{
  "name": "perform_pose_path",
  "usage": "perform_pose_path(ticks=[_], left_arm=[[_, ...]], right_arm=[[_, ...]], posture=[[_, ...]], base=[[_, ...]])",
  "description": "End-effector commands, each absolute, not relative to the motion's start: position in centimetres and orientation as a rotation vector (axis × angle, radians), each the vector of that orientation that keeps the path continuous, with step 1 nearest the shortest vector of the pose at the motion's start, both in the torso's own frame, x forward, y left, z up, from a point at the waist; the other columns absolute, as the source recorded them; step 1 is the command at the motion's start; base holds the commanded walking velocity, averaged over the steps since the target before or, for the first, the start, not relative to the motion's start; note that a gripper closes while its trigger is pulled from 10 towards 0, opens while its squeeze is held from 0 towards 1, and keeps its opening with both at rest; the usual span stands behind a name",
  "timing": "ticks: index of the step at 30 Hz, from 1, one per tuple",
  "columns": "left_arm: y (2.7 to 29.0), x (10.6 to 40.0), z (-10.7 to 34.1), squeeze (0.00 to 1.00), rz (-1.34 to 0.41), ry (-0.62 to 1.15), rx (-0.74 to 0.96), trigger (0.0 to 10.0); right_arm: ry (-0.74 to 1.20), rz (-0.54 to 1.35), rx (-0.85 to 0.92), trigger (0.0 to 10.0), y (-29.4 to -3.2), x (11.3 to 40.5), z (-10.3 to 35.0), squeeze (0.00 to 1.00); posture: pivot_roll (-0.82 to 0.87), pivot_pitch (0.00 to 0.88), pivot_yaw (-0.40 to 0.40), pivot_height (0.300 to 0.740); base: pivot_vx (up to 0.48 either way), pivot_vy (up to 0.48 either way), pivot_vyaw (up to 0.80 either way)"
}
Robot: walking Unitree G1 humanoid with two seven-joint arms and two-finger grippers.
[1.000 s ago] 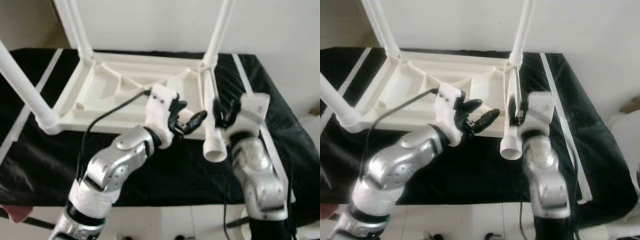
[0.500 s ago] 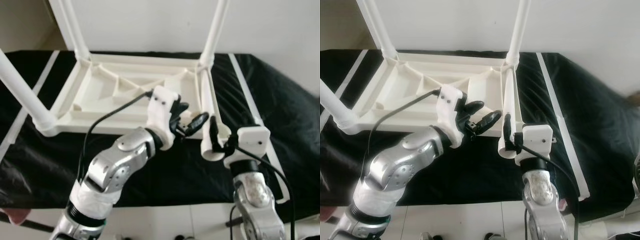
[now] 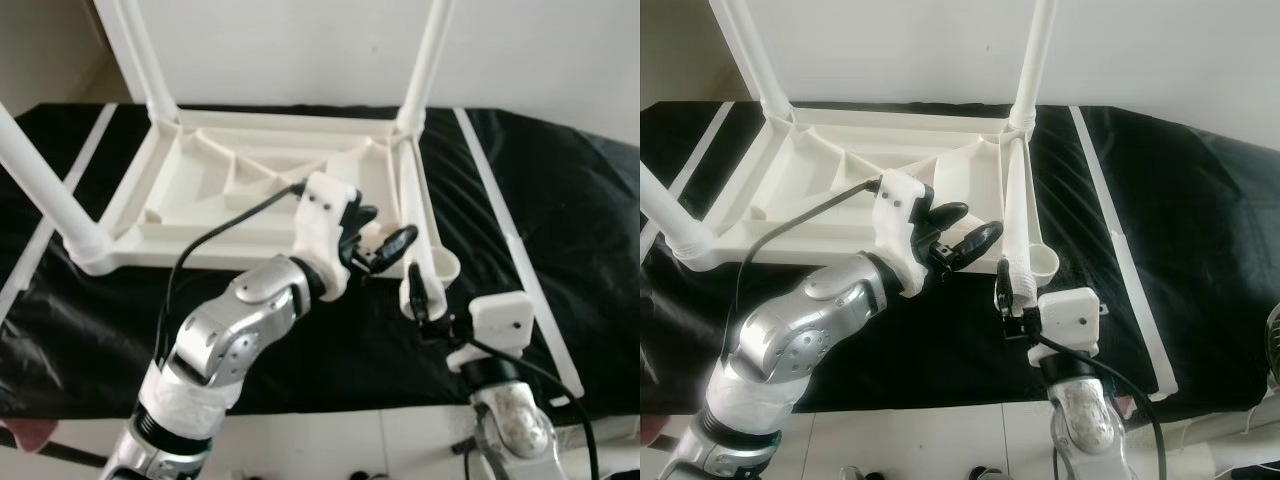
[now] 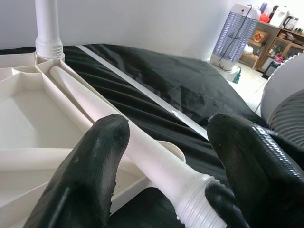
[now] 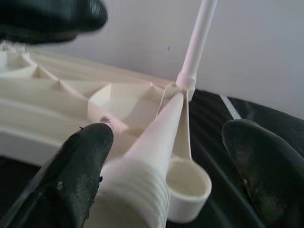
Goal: Building children table
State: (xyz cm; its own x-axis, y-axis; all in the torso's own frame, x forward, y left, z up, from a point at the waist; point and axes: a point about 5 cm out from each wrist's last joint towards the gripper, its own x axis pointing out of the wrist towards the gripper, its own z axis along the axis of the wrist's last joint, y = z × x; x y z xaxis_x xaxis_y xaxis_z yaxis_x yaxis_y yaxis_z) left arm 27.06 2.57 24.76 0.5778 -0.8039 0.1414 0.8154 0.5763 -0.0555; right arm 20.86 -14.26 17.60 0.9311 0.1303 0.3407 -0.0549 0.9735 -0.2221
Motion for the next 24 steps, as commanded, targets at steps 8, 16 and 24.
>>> perform_pose_path(ticks=[8, 16, 24], left_arm=[[2.2, 26.3, 25.0, 0.0, -1.061, -0.108, -0.119, 10.0], [2.1, 26.4, 25.0, 0.0, -1.058, -0.11, -0.122, 10.0], [2.2, 26.3, 25.0, 0.0, -1.052, -0.112, -0.124, 10.0]], right_arm=[[-0.282, 0.182, -0.235, 10.0, -13.8, 20.5, 15.6, 0.0], [-0.264, 0.207, -0.241, 10.0, -13.7, 21.1, 14.9, 0.0], [-0.235, 0.184, -0.224, 10.0, -13.9, 21.7, 14.2, 0.0]], posture=[[-0.14, 0.178, 0.012, 0.74], [-0.13, 0.174, 0.011, 0.74], [-0.13, 0.174, 0.008, 0.74]], base=[[0.0, 0.0, 0.0], [0.0, 0.0, 0.0], [0.0, 0.0, 0.0]])
